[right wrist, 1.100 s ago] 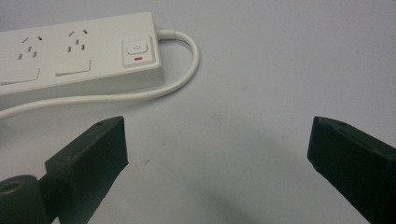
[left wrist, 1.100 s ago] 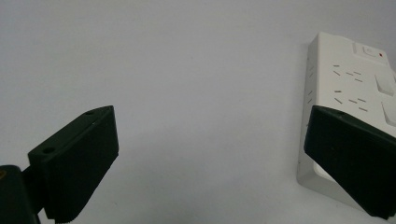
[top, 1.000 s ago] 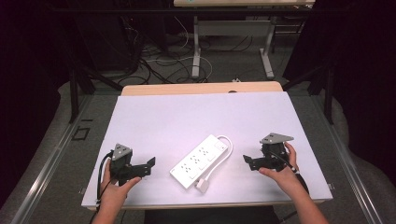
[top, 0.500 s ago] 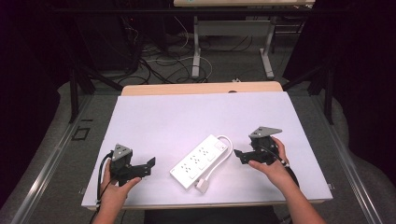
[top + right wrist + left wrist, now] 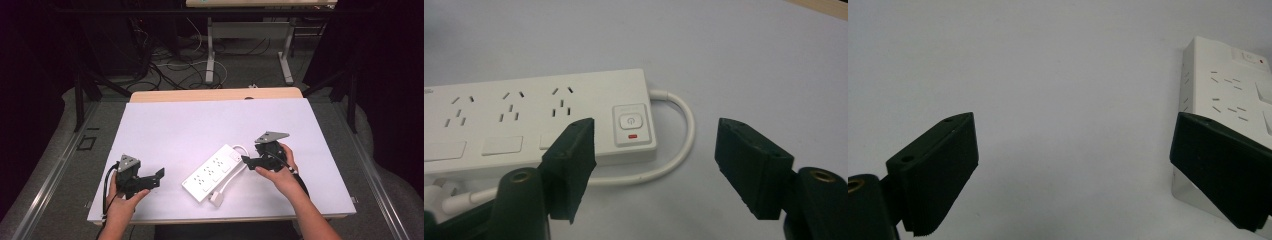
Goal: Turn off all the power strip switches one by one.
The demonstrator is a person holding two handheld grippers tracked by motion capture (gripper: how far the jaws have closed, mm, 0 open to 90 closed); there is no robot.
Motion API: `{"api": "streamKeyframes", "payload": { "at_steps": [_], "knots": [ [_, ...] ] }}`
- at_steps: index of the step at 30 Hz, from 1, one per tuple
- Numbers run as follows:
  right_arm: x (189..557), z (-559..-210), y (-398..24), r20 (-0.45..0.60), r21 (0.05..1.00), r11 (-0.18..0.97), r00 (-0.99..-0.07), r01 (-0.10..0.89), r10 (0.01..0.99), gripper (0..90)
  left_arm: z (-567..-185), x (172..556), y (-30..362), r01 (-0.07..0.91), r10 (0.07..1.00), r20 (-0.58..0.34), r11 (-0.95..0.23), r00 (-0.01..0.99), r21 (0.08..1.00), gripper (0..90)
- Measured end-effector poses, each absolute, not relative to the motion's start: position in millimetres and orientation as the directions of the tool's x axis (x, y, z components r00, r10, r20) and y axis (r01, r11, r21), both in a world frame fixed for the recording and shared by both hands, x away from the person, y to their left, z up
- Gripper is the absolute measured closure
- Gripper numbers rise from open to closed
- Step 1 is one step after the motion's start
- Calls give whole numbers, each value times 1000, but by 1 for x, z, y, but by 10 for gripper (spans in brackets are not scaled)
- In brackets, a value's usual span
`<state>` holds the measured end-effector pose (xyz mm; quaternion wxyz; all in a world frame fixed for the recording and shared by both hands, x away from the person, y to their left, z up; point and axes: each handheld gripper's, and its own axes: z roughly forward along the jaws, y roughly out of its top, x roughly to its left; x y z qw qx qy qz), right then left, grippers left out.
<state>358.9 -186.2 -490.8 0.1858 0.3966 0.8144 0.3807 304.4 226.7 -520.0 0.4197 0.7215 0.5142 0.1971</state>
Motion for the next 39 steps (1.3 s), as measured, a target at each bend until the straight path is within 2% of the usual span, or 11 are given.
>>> {"api": "streamKeyframes", "payload": {
  "at_steps": [4,6,9,14,20,22,26,39],
  "knots": [
    [363,-492,-178,-6,759,402,-612,512,791,400,-520,304,227,575,908,-147,-116,391,810,55],
    [367,-491,-174,-4,760,403,-617,510,787,486,-520,304,227,575,908,-147,-116,391,810,57],
    [370,-491,-172,5,769,394,-620,504,784,527,-520,304,228,574,908,-149,-114,390,811,58],
    [378,-492,-166,9,751,405,-622,521,783,681,-519,304,228,577,909,-149,-115,389,809,62],
    [385,-497,-162,0,737,427,-632,524,775,786,-519,304,229,576,911,-151,-109,385,810,66],
    [386,-498,-161,12,716,432,-628,548,778,850,-519,304,229,579,910,-148,-115,386,807,70],
    [390,-502,-159,15,725,423,-626,544,780,898,-520,304,229,582,910,-150,-114,387,805,72],
    [399,-514,-152,38,693,439,-637,571,770,900,-520,304,230,579,911,-148,-114,386,807,77]
  ]
}}
